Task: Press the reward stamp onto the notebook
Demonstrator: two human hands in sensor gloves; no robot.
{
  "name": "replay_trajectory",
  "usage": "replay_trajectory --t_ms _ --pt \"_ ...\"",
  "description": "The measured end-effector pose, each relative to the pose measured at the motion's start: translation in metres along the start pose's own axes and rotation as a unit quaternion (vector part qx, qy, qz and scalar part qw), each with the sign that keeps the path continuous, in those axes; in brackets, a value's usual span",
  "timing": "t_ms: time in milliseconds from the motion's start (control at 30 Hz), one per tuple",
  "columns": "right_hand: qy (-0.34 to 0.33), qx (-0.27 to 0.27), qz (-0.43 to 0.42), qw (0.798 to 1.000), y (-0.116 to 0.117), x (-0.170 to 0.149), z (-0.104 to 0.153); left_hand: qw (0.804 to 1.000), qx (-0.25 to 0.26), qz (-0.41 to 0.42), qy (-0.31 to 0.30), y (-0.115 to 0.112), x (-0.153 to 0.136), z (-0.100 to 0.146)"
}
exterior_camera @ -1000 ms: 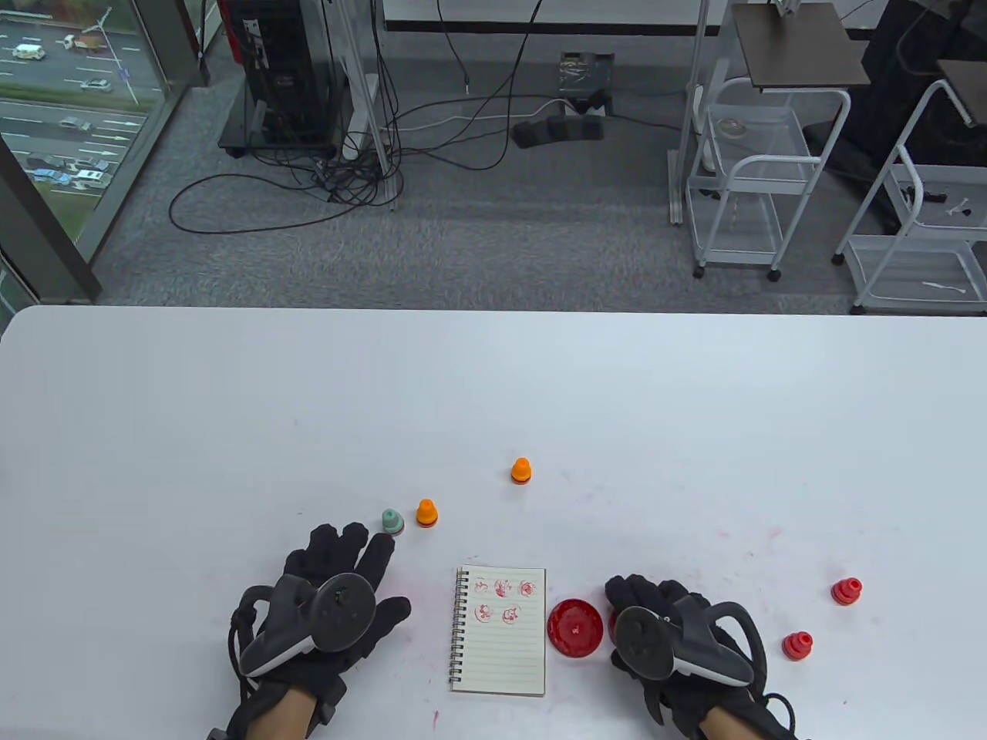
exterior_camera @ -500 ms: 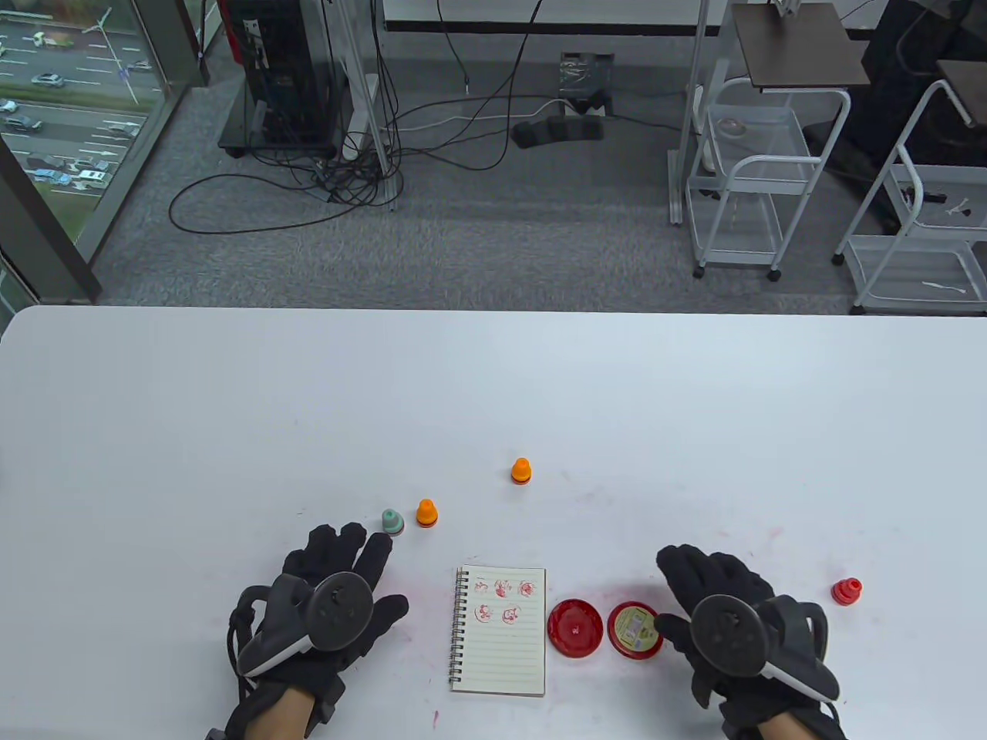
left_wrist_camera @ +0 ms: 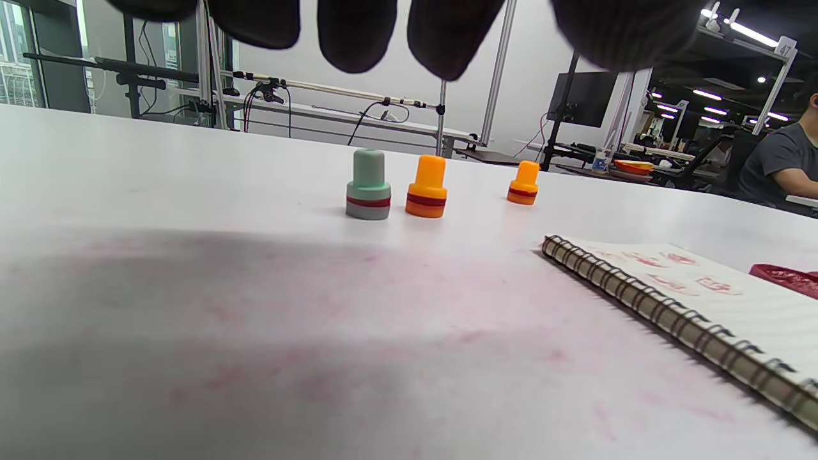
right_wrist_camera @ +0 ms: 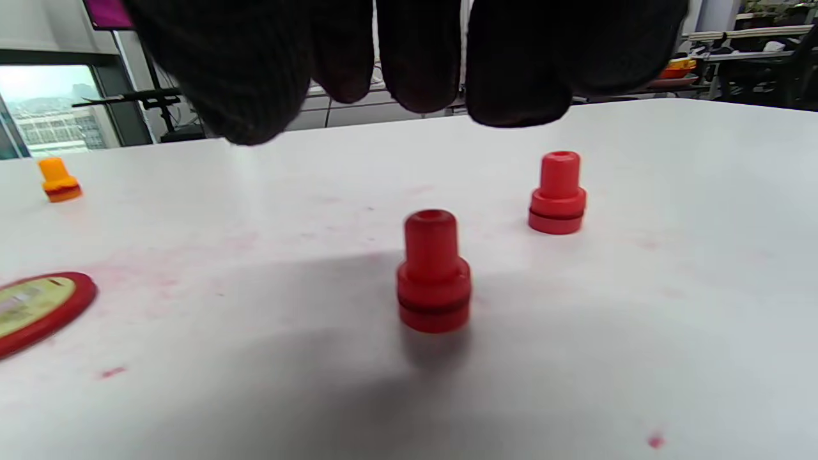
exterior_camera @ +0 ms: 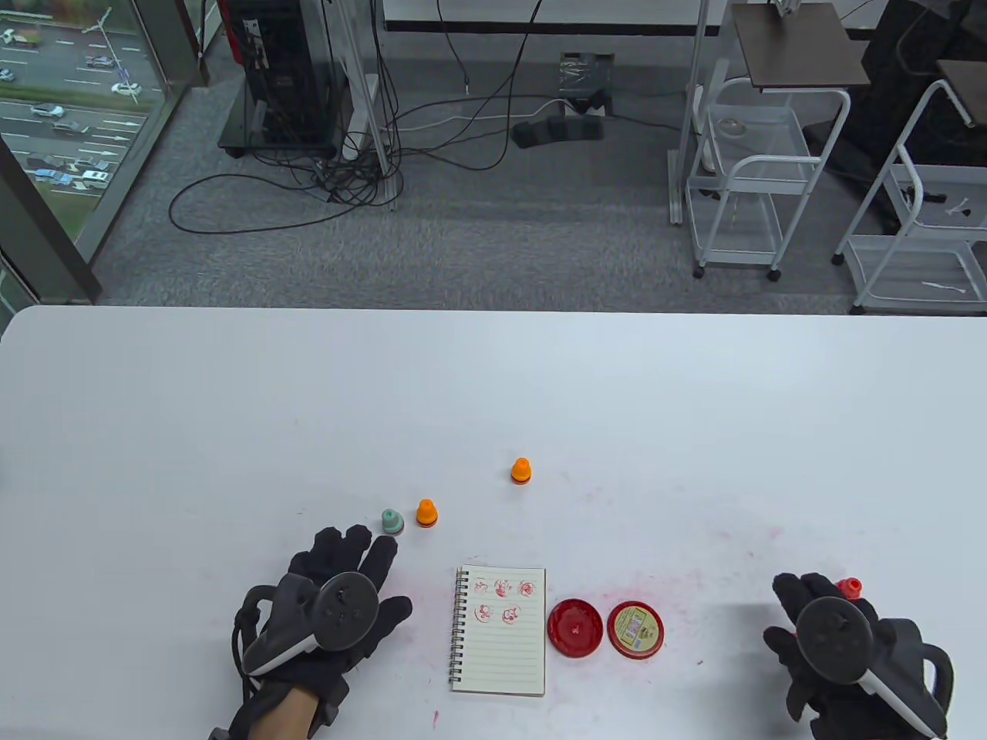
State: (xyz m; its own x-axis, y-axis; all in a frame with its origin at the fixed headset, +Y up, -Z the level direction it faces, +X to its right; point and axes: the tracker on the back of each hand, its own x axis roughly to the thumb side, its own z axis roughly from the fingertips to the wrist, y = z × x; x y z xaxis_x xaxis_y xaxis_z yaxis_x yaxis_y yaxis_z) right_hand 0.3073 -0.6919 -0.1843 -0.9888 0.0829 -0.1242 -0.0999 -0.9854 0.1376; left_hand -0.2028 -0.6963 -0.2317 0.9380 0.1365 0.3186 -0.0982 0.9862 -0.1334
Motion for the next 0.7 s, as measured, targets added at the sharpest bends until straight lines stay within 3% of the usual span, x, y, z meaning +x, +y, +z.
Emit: replay_trajectory --t_ms 167,367,533,700 --pt "0.059 0.047 0.022 0.997 0.013 -0.008 -0.008 1.000 -0.004 0.003 0.006 -0.001 -0.001 0.001" --pt "0.052 0.043 0.070 0.995 0.024 -0.003 -0.013 1.000 -0.011 0.000 0.008 -0.002 -0.001 0.000" --pt "0.032 0.005 0.095 0.995 0.020 0.004 -0.013 1.000 -0.009 0.006 0.006 0.000 0.000 0.001" --pt "-0.011 -0.055 0.027 0.998 0.005 0.015 -0.004 1.000 0.001 0.010 -0.002 0.001 0.004 0.001"
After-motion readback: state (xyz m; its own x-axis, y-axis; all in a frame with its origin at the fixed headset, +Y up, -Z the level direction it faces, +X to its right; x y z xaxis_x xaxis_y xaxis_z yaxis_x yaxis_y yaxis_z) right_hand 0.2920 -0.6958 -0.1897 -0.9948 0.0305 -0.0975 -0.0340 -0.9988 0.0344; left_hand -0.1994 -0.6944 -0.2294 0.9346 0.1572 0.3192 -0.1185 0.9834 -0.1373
